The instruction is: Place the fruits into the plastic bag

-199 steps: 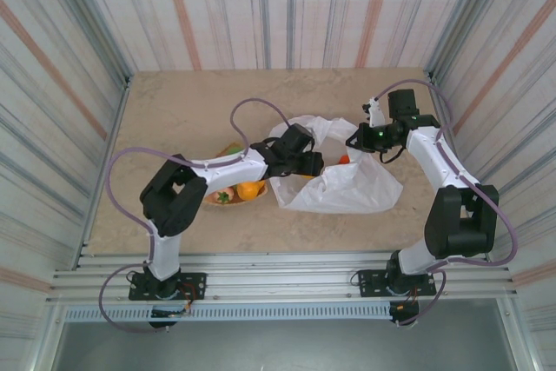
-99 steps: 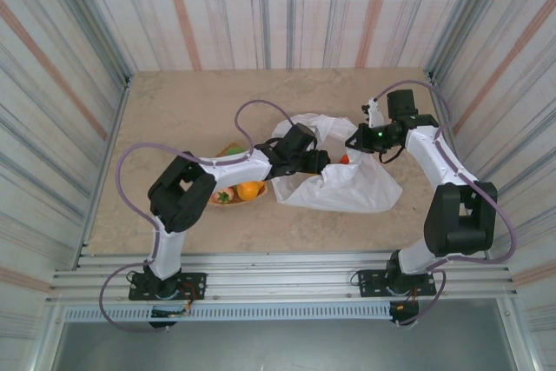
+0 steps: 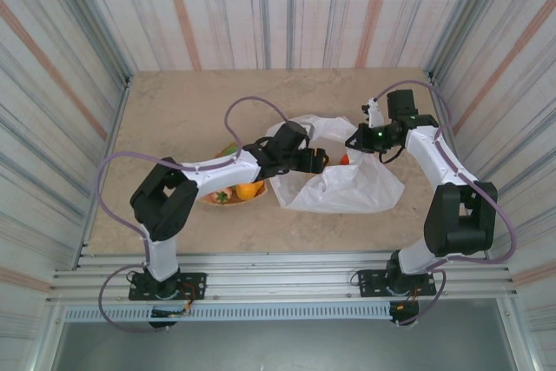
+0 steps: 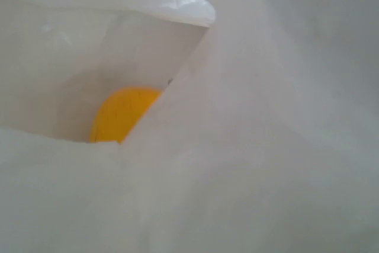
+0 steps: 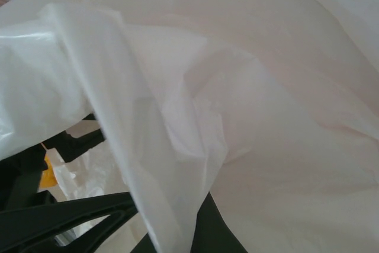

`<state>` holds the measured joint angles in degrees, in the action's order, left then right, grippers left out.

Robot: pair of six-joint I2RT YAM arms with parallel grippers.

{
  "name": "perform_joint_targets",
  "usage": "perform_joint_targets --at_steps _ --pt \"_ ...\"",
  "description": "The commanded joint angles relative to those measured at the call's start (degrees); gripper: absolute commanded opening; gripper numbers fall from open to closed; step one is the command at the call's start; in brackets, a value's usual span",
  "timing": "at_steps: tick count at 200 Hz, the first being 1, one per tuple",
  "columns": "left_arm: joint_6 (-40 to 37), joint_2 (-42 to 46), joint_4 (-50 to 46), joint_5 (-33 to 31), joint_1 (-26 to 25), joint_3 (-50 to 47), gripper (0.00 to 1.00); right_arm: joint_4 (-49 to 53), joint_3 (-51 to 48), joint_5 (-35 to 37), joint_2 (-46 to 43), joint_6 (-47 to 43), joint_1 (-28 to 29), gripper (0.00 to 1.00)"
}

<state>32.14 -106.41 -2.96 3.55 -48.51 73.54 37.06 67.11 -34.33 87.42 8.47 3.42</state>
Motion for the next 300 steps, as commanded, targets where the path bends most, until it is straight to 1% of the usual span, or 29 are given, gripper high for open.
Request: perform_joint_targets --at_steps 1,14,63,110,131,159,186,206,222,246,273,300 --pt "-2.10 5.52 -1.48 0.51 1.20 -2.51 0.93 0.03 -0.75 0.74 0.21 0.21 0.31 0.00" --pt "-2.81 7.81 -2.58 1.13 1.95 -3.88 0.92 0.09 -0.84 0.75 0.11 0.09 0.21 0.00" --pt "-5.76 18.38 -5.89 7.14 5.46 -10.41 0.89 0.03 -0.60 0.64 0.47 0.19 0.17 0.00" --pt "-10.69 29.66 -12.87 10.45 7.36 -14.96 0.88 0.21 -0.58 1.01 0.06 0.17 0.07 0.00" --pt "-12.92 35.09 -16.69 11.87 9.00 -16.65 0.88 0.25 -0.55 1.02 -0.01 0.19 0.09 0.00" --pt "-14.21 41.86 -21.88 12.18 12.85 -18.24 0.88 0.21 -0.40 0.99 -0.05 0.33 0.18 0.00" --pt "-12.96 45.16 -27.43 10.55 19.55 -18.23 0.88 0.14 -0.33 0.84 -0.06 0.37 0.19 0.00" --pt "-12.01 44.21 -30.23 9.27 25.06 -17.16 0.89 -0.14 -0.40 0.77 -0.05 0.45 0.32 0.00" --pt "-12.61 40.47 -32.91 7.97 27.67 -14.62 0.90 -0.23 -0.22 0.61 0.16 0.57 0.48 0.00" --pt "-14.14 32.52 -35.77 3.87 28.30 -10.17 0.93 -0.14 -0.14 0.62 -0.10 0.45 0.57 0.00" --pt "-15.15 23.80 -35.15 2.59 28.30 -6.67 0.94 0.20 -0.14 0.68 -0.07 0.15 0.38 0.00" --pt "-15.77 16.88 -34.15 1.77 28.30 -4.10 0.94 0.30 -0.38 0.57 -0.30 -0.18 0.22 0.00"
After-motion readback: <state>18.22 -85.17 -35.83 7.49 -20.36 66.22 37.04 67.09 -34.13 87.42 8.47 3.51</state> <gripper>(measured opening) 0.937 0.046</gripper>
